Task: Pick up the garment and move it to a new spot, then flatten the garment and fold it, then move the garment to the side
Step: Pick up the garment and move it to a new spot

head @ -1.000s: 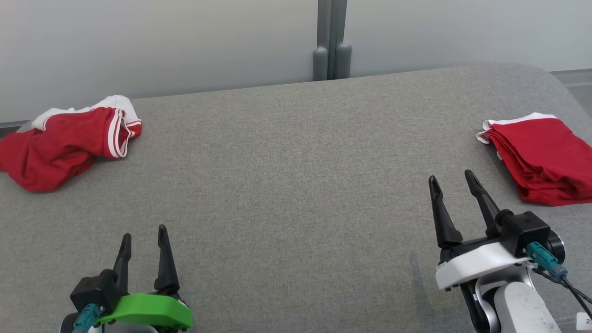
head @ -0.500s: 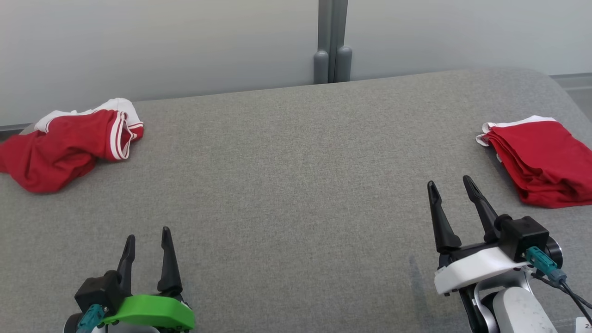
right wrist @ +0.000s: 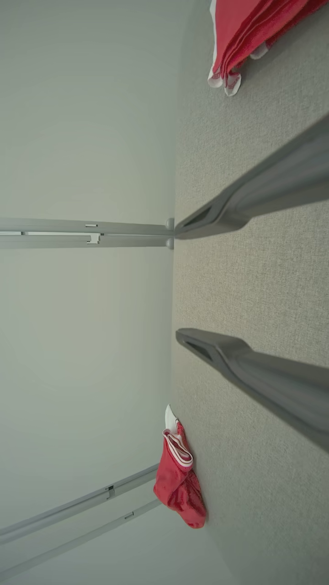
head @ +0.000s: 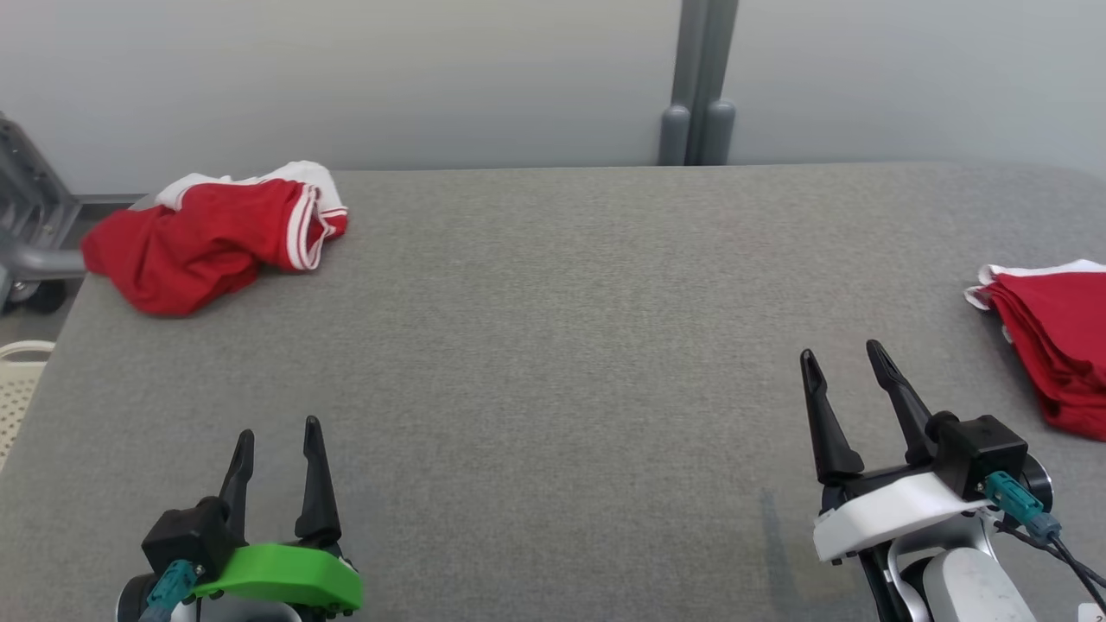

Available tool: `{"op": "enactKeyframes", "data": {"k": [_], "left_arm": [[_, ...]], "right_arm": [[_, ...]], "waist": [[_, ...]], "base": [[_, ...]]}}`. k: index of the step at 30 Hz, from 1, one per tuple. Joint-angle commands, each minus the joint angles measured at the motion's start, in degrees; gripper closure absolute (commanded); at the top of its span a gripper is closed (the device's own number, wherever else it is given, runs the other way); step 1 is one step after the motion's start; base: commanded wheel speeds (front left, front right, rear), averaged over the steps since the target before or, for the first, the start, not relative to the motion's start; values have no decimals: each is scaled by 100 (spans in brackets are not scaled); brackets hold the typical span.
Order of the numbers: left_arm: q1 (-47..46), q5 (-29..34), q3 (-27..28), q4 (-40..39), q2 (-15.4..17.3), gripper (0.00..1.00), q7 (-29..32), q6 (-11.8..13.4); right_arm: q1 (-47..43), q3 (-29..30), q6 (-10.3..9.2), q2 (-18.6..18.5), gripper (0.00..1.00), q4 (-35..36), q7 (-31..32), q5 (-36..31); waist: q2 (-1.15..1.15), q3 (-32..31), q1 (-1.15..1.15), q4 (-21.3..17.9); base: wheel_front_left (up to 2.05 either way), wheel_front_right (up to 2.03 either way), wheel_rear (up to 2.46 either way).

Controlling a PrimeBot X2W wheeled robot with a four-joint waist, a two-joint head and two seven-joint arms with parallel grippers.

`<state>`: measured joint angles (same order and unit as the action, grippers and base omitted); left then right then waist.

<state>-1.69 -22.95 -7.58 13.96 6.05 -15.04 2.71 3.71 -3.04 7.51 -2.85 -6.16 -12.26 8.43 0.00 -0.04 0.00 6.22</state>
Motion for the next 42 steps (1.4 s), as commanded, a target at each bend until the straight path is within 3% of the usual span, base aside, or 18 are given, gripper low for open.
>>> {"op": "enactKeyframes", "data": {"k": [1,9,15,27,32,42], "left_arm": [[-48,58,2,11,17,0,-15,-19],[13,56,30,-4,45,0,-15,-35],[98,28,76,-30,41,0,-16,-25],[213,30,193,-182,-38,0,-16,-8],[42,-8,210,-136,-36,0,-16,-69],[-1003,22,314,-270,379,0,199,-215]], "right_arm": [[-73,8,-4,-10,0,34,-22,24],[-25,-93,-4,-12,0,42,-47,92],[46,-206,-4,-15,0,-7,-57,143],[214,-395,-3,-19,0,-127,-102,183],[225,-337,-3,-17,0,-37,-49,100],[418,-287,-3,-18,0,238,68,-107]], "waist": [[0,-33,0,544],[0,-18,0,1703],[0,17,0,2295],[0,120,0,2408],[0,243,0,2278],[0,721,0,1809]], "base": [[0,0,0],[0,0,0],[0,0,0],[0,0,0],[0,0,0],[0,0,0]]}}
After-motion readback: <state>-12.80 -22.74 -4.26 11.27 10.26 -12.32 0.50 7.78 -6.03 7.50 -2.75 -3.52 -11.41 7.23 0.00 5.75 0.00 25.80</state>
